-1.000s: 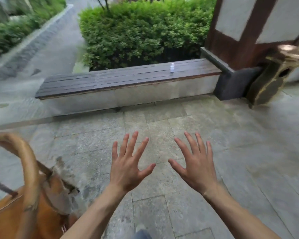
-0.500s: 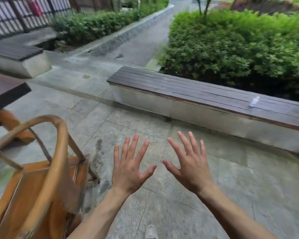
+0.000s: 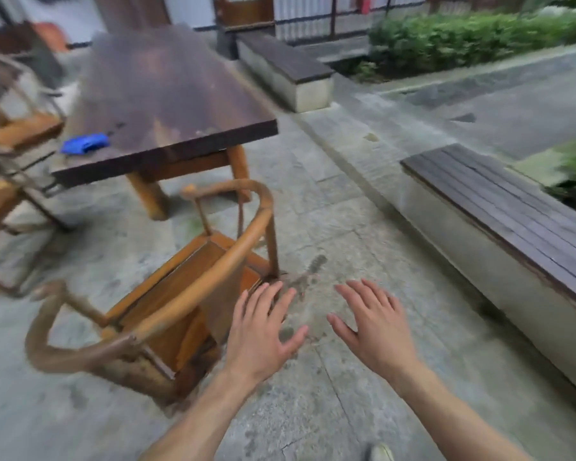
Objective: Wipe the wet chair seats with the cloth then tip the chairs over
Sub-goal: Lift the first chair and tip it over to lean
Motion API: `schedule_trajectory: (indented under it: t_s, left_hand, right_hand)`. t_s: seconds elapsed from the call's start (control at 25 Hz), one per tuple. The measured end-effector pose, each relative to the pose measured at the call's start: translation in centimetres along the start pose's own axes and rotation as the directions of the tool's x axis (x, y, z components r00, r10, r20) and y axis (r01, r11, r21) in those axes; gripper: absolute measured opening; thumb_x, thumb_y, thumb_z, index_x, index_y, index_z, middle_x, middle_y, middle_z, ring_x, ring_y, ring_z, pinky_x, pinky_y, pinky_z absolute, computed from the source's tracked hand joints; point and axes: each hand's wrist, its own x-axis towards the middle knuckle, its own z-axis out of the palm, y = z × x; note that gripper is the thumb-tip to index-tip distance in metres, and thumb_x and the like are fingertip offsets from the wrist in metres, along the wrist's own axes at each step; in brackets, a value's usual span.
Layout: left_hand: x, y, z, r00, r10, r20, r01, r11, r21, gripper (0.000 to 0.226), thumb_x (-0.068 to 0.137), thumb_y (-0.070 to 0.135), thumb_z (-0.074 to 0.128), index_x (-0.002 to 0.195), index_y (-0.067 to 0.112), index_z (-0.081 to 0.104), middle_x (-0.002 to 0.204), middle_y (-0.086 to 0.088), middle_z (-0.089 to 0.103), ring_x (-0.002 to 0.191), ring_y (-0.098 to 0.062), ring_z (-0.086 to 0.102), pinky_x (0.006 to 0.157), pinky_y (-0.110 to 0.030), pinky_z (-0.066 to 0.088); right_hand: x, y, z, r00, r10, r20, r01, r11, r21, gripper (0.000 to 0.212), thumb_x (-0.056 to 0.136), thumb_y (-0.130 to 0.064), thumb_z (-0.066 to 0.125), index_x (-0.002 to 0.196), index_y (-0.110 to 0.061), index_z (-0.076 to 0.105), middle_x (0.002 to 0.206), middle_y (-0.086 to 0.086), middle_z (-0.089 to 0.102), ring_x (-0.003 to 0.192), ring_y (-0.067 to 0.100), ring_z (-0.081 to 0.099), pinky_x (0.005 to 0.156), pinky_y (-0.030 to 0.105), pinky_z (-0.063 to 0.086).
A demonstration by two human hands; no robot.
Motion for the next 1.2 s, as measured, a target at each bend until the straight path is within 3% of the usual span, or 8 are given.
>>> schedule_trajectory:
  t_s: [0.12, 0.28, 0.36, 0.56, 0.68, 0.88, 1.0, 1.2]
  left_hand:
    - [-0.9, 2.1, -0.1, 0.978, -0.204, -0.047, 0.205, 0.978, 0.033, 0.062, 0.093, 0.068, 0.037, 0.135, 0.026, 0.058, 0.134, 0.007, 0.06, 0.126, -0.015, 0.056, 0.111, -0.041, 0.039]
    - [-2.4, 5.4, -0.7, 0.907, -0.396, -0.143, 0.409, 0.909, 0.075, 0.057, 0.09, 0.064, 0.043, 0.123, 0.025, 0.067, 0.122, 0.008, 0.067, 0.112, -0.014, 0.061, 0.104, -0.034, 0.034]
    - [-3.8, 6.1, -1.0, 0.858, -0.487, -0.165, 0.506, 0.855, 0.109, 0.056, 0.089, 0.064, 0.044, 0.121, 0.025, 0.068, 0.119, 0.008, 0.068, 0.11, -0.015, 0.062, 0.102, -0.037, 0.041]
    - [-6.8, 5.2, -0.9, 0.766, -0.606, -0.213, 0.636, 0.763, 0.115, 0.055, 0.089, 0.063, 0.047, 0.121, 0.023, 0.068, 0.119, 0.006, 0.068, 0.11, -0.017, 0.063, 0.099, -0.045, 0.049]
    - [-8.6, 2.9, 1.2, 0.758, -0.599, -0.258, 0.644, 0.75, 0.15, 0.055, 0.089, 0.062, 0.048, 0.118, 0.021, 0.069, 0.116, 0.004, 0.069, 0.107, -0.019, 0.065, 0.097, -0.046, 0.051]
    - [-11.2, -4.2, 11.8, 0.777, -0.532, -0.336, 0.622, 0.731, 0.282, 0.051, 0.085, 0.057, 0.058, 0.112, 0.016, 0.07, 0.111, -0.002, 0.07, 0.103, -0.024, 0.065, 0.09, -0.044, 0.052]
    - [-12.8, -9.8, 21.2, 0.769, -0.502, -0.396, 0.633, 0.685, 0.36, 0.049, 0.087, 0.056, 0.058, 0.109, 0.014, 0.071, 0.108, -0.004, 0.07, 0.1, -0.024, 0.066, 0.086, -0.042, 0.053]
    - [-16.6, -18.8, 34.6, 0.796, -0.419, -0.437, 0.599, 0.646, 0.472, 0.044, 0.088, 0.052, 0.06, 0.104, 0.014, 0.071, 0.104, -0.005, 0.07, 0.094, -0.026, 0.067, 0.078, -0.039, 0.053]
  right_hand:
    - [2.4, 2.4, 0.7, 0.97, -0.239, 0.044, 0.236, 0.97, 0.064, 0.05, 0.094, -0.058, 0.041, 0.121, -0.025, 0.066, 0.119, -0.007, 0.069, 0.117, 0.024, 0.063, 0.094, 0.043, 0.051]
    - [4.7, 4.6, 1.0, 0.916, -0.395, 0.077, 0.382, 0.914, 0.138, 0.049, 0.091, -0.058, 0.043, 0.116, -0.026, 0.069, 0.114, -0.007, 0.071, 0.112, 0.024, 0.066, 0.089, 0.042, 0.053]
    - [5.4, 4.2, 1.3, 0.863, -0.497, 0.089, 0.475, 0.859, 0.192, 0.048, 0.091, -0.058, 0.042, 0.115, -0.026, 0.069, 0.114, -0.007, 0.071, 0.109, 0.023, 0.066, 0.087, 0.042, 0.054]
    - [6.9, 1.0, 3.0, 0.76, -0.644, 0.093, 0.61, 0.755, 0.239, 0.049, 0.09, -0.059, 0.042, 0.113, -0.026, 0.07, 0.111, -0.008, 0.071, 0.106, 0.02, 0.067, 0.084, 0.04, 0.054]
    - [7.8, -0.5, 6.5, 0.718, -0.689, 0.101, 0.656, 0.717, 0.236, 0.049, 0.09, -0.059, 0.04, 0.111, -0.026, 0.07, 0.11, -0.007, 0.071, 0.104, 0.021, 0.067, 0.084, 0.041, 0.054]
    - [10.0, -1.2, 19.8, 0.66, -0.749, 0.06, 0.726, 0.657, 0.203, 0.049, 0.092, -0.06, 0.04, 0.101, -0.022, 0.07, 0.097, -0.002, 0.071, 0.093, 0.027, 0.066, 0.08, 0.044, 0.052]
    - [10.8, -0.7, 30.3, 0.618, -0.778, -0.109, 0.781, 0.594, 0.193, 0.043, 0.092, -0.054, 0.047, 0.093, -0.017, 0.068, 0.083, 0.003, 0.067, 0.08, 0.031, 0.064, 0.072, 0.043, 0.052]
    - [12.0, -0.8, 47.6, 0.564, -0.797, -0.217, 0.825, 0.55, 0.128, 0.046, 0.09, -0.053, 0.047, 0.103, -0.015, 0.069, 0.086, 0.007, 0.064, 0.08, 0.034, 0.059, 0.069, 0.043, 0.047]
